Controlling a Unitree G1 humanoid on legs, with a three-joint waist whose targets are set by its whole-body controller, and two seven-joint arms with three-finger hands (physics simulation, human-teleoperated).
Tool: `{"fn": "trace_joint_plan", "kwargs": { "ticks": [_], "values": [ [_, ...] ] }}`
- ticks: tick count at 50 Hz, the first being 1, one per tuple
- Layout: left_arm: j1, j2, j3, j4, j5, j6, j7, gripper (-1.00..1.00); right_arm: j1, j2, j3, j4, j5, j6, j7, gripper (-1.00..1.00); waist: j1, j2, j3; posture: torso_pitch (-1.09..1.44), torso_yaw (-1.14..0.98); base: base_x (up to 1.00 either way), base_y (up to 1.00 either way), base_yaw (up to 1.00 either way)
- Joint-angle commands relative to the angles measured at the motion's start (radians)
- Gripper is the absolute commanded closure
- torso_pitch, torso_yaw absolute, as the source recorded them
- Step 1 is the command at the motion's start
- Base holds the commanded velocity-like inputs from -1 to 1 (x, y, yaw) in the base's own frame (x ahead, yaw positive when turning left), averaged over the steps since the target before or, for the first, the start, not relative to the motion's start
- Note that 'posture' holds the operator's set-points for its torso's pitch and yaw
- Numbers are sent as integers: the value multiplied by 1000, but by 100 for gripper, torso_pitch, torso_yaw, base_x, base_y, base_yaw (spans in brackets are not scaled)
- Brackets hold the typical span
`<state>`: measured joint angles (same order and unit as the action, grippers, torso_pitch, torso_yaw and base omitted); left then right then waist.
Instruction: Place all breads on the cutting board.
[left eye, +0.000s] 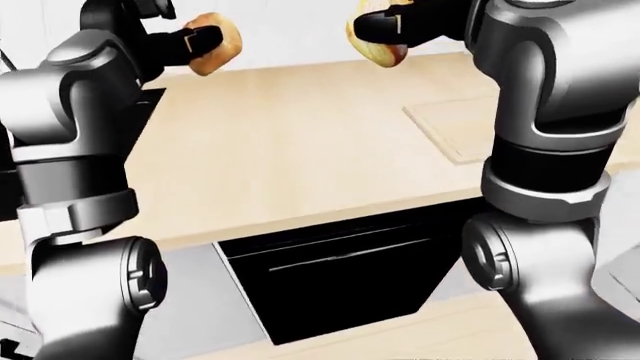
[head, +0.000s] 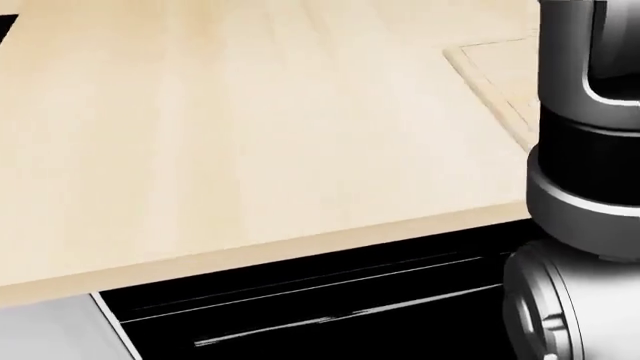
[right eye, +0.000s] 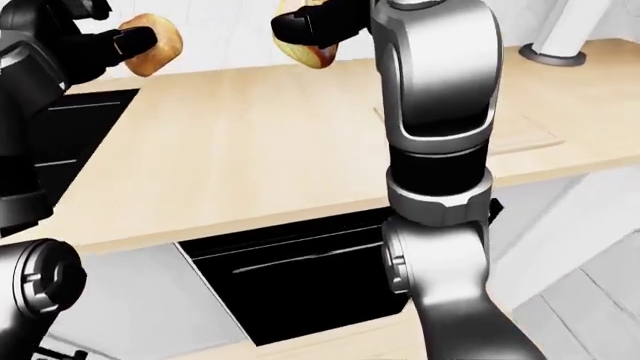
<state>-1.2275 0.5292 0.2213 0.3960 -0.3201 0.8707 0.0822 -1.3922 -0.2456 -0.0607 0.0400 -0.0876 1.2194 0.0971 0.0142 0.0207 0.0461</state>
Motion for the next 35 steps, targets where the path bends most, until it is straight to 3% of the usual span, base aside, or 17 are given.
{"fn": "trace_joint_plan", "kwargs": {
  "ticks": [1,2,3,4,5,10,12,16,19,29,35],
  "values": [
    [-34,3,3,-30,-9,-47,-9,100,-25,-13,-14,-16,-14,-33,-9,100,-6,5,-17,0,0,0,-76,0],
    [-34,3,2,-24,-8,-52,-11,100,-24,-13,-14,-16,-14,-34,-9,100,-5,-28,-21,0,0,0,-77,0],
    [-31,2,4,-34,-10,-43,-7,100,-18,-11,-13,-21,-15,-35,-10,100,-8,-89,-40,0,0,0,-76,0],
    [-31,3,5,-42,-12,-36,-5,100,-16,-11,-14,-23,-15,-34,-10,100,-8,-91,-42,0,0,0,-75,0],
    [-28,3,5,-41,-12,-39,-6,100,-16,-11,-14,-23,-15,-34,-9,100,-12,-71,-27,0,0,0,-75,0],
    [-30,1,3,-39,-12,-40,-4,100,-19,-8,-23,-24,-14,-37,-17,100,-12,-7,-24,0,0,0,-68,0],
    [-21,-1,4,-49,-14,-38,-2,100,-12,-6,-20,-32,-12,-40,-20,100,-11,-30,-4,0,0,0,0,0],
    [-15,1,6,-50,-15,-41,-4,100,-8,-6,-20,-31,-9,-45,-25,100,-6,-60,4,0,0,0,0,0],
    [-15,2,7,-56,-18,-35,-2,100,-7,-7,-19,-36,-8,-42,-27,100,-12,-68,6,0,0,0,0,0],
    [-16,0,4,-41,-16,-48,-4,100,-3,-9,-16,-34,-7,-45,-27,100,-39,-48,12,0,0,0,0,0],
    [-20,-3,1,-18,-11,-69,-10,100,-11,-8,-16,-29,-7,-47,-26,100,-33,-34,23,0,0,0,0,0]
  ]
}}
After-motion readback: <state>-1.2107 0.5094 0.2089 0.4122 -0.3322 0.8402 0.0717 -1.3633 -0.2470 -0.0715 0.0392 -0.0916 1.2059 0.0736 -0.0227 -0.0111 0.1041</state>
